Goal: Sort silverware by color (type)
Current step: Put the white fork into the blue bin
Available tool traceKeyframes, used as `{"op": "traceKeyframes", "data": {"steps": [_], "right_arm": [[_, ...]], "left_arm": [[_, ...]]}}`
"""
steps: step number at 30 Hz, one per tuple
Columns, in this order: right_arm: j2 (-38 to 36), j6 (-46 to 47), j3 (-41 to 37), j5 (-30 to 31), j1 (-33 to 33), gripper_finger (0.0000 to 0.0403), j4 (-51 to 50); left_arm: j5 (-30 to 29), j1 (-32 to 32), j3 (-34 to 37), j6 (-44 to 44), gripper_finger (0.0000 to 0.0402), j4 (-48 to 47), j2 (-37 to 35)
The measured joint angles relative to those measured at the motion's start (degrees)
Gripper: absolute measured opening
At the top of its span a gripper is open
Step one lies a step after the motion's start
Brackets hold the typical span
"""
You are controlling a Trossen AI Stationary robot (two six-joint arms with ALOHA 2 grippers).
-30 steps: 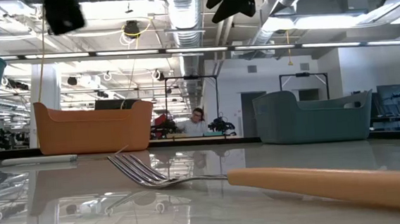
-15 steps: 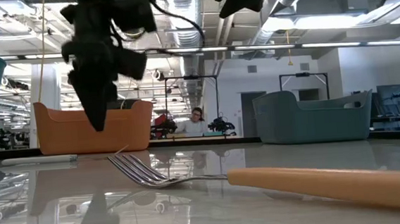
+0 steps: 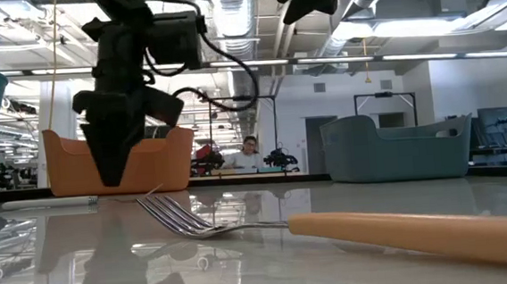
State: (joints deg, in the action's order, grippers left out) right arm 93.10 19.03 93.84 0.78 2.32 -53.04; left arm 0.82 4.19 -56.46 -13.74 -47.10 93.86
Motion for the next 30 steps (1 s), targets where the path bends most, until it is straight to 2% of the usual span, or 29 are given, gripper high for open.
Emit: {"op": "traceKeyframes", "data": {"steps": [12,17,21,25,30], "right_arm": [[-0.02,-1.51,0.02,0.87,-0.95,0.0221,-0.06],[-0.02,-1.5,0.02,0.87,-1.7,0.0221,0.01],[-0.02,-1.53,0.01,0.87,-1.74,0.0221,0.02],[-0.01,-1.99,0.02,0.85,-2.07,0.0221,0.03],[-0.02,-2.16,0.0,0.85,-2.11,0.0221,0.01]], "left_arm": [[1.3,-3.39,4.71,-3.38,0.0169,4.39,0.0],[-3.88,-5.6,6.53,-3.8,0.0169,5.78,-0.29],[-4.76,-6.25,6.86,-3.68,0.0166,6.25,-0.31],[-5.11,-6.62,7.12,-3.35,0.014,6.83,-0.26],[-5.17,-6.6,9.01,-4.22,0.0084,8.98,-0.42]]}}
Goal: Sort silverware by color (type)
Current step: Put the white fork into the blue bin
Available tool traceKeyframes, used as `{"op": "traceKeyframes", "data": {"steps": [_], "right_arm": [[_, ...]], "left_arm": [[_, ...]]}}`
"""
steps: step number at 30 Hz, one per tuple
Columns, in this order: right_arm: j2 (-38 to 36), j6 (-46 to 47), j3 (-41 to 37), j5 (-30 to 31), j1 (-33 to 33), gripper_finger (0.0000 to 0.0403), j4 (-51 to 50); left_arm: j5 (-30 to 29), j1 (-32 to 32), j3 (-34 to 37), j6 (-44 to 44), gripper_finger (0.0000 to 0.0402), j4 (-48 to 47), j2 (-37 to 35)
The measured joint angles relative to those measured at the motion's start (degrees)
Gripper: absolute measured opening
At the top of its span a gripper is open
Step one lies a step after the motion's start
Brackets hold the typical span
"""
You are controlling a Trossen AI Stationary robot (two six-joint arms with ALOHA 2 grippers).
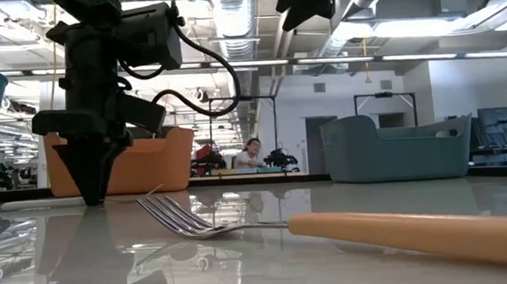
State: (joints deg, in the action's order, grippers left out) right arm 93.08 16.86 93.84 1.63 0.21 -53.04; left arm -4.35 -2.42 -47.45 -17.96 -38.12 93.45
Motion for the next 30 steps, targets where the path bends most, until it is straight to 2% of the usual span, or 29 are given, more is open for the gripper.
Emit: {"op": "traceKeyframes", "data": {"steps": [5,7,12,17,20,23,27,30], "right_arm": [[0.0,-0.42,0.02,0.0,0.02,0.0221,-0.2],[0.0,-0.44,0.0,0.0,0.02,0.0221,-0.9],[-0.71,-0.44,0.0,0.0,0.02,0.0221,-5.65],[-4.09,-1.19,-0.04,-0.02,0.2,0.0221,-9.78],[-7.03,-2.15,-0.04,0.12,0.19,0.0221,-11.23],[-10.2,-2.34,-0.38,2.84,0.2,0.0221,-12.35],[-16.44,-1.94,-5.55,6.32,0.16,0.0221,-11.66],[-22.06,0.13,-12.66,6.62,-0.7,0.0221,-7.43]], "left_arm": [[-1.02,0.0,0.25,-0.35,0.0022,0.63,-0.05],[-1.12,0.02,0.23,-0.35,0.0012,0.91,-0.07],[-2.83,0.09,-3.69,2.07,0.0026,-1.83,0.57],[-10.11,1.3,-10.7,8.1,0.002,-3.66,0.44],[-11.47,2.69,-15.0,12.55,0.0019,-5.69,0.68],[-13.83,4.63,-19.26,17.3,0.0019,-5.97,0.46],[-16.14,7.15,-22.39,23.28,0.0019,-8.18,0.46],[-16.15,9.9,-23.87,24.65,0.0019,-9.3,0.21]]}}
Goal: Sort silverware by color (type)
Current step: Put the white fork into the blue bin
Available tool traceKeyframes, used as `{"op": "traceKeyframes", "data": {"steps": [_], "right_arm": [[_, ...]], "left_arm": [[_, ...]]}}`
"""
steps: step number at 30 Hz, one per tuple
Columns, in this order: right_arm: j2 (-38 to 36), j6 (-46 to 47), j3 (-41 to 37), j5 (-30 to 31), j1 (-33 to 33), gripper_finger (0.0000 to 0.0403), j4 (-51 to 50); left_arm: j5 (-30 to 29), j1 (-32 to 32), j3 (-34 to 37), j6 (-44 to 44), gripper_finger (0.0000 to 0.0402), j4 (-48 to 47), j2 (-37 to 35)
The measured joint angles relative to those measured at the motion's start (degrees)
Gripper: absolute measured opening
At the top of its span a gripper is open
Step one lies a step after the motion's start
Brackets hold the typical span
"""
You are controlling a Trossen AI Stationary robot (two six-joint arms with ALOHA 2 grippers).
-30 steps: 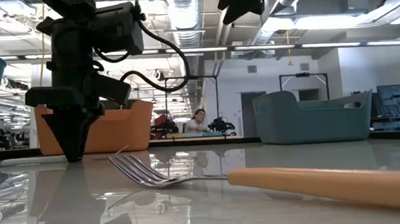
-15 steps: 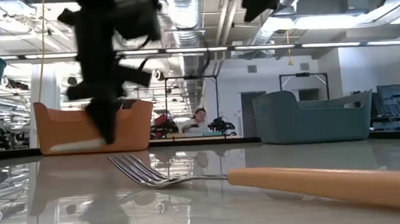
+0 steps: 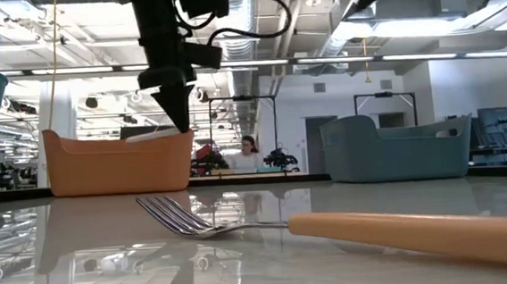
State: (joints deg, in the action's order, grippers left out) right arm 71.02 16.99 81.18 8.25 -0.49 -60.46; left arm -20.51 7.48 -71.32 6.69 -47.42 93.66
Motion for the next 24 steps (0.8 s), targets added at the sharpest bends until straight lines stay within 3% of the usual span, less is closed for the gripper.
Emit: {"op": "traceKeyframes", "data": {"steps": [3,6,12,18,24], "right_arm": [[-6.2,3.44,-8.92,-0.55,-0.79,0.0221,7.27],[-11.24,7.52,-18.28,-0.56,-1.28,0.0221,19.56],[-13.19,11.05,-32.85,-0.83,-0.57,0.0221,48.75],[-7.2,8.5,-35.6,-1.01,0.41,0.0221,63.59],[0.16,-0.76,-35.6,-2.78,0.46,0.0221,75.57]], "left_arm": [[2.22,2.74,-2.01,-0.25,0.0019,0.69,-1.51],[9.09,4.8,-4.39,-2.1,0.0019,4.49,-4.12],[23.24,7.69,-5.08,-10.82,0.0019,26.08,-10.9],[32.01,9.03,-5.1,-20.47,0.0019,43.49,-12.47],[36.79,7.88,-5.05,-25.92,0.0019,51.05,-10.87]]}}
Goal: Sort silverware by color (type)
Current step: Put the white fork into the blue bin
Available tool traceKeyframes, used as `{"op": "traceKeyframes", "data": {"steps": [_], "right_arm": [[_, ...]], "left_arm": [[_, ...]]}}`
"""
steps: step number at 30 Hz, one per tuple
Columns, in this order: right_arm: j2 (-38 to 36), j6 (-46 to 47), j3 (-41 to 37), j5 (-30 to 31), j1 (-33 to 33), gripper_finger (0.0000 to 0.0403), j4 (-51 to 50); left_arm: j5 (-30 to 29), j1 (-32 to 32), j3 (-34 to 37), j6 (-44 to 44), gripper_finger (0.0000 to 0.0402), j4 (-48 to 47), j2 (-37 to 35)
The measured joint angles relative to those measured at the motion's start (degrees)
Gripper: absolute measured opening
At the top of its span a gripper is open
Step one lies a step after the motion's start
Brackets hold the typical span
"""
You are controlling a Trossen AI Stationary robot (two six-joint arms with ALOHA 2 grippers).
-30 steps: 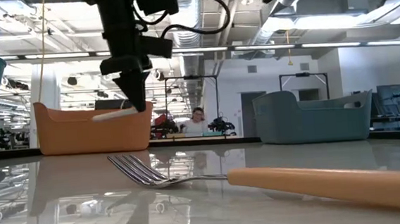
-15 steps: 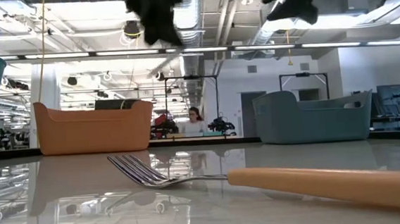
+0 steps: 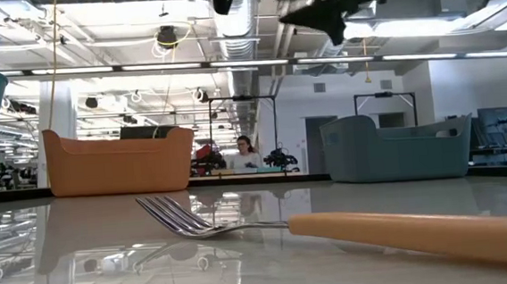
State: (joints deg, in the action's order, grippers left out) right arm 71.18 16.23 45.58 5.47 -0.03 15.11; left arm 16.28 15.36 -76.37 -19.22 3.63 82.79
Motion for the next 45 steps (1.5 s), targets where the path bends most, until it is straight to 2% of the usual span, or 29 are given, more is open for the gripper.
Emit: {"op": "traceKeyframes", "data": {"steps": [3,5,14,18,30,39,45], "right_arm": [[1.61,0.42,0.04,-3.55,0.02,0.0221,5.51],[1.63,0.35,0.04,-3.86,0.04,0.0221,7.41],[1.48,0.22,0.09,-2.42,-2.18,0.0221,11.57],[1.68,0.17,0.09,-2.37,-2.43,0.0221,11.02],[1.92,-0.44,0.09,-0.98,-2.47,0.0221,11.71],[1.92,-4.31,0.09,-0.63,-2.25,0.0221,14.74],[3.27,-4.26,0.11,-0.43,-2.32,0.0221,15.61]], "left_arm": [[-1.38,-0.05,0.01,0.53,0.0019,0.22,-0.13],[-2.01,-0.04,0.36,0.45,0.0019,1.61,-0.17],[-0.07,-0.05,13.06,-9.86,0.0019,24.92,-0.23],[1.03,-0.05,16.01,-11.83,0.0019,30.54,-0.36],[0.86,-1.89,16.76,-8.84,0.0019,27.57,-0.27],[-0.55,-2.06,16.76,-8.48,0.0019,25.27,-0.29],[-4.11,-2.11,16.76,-9.32,0.0019,25.69,-0.29]]}}
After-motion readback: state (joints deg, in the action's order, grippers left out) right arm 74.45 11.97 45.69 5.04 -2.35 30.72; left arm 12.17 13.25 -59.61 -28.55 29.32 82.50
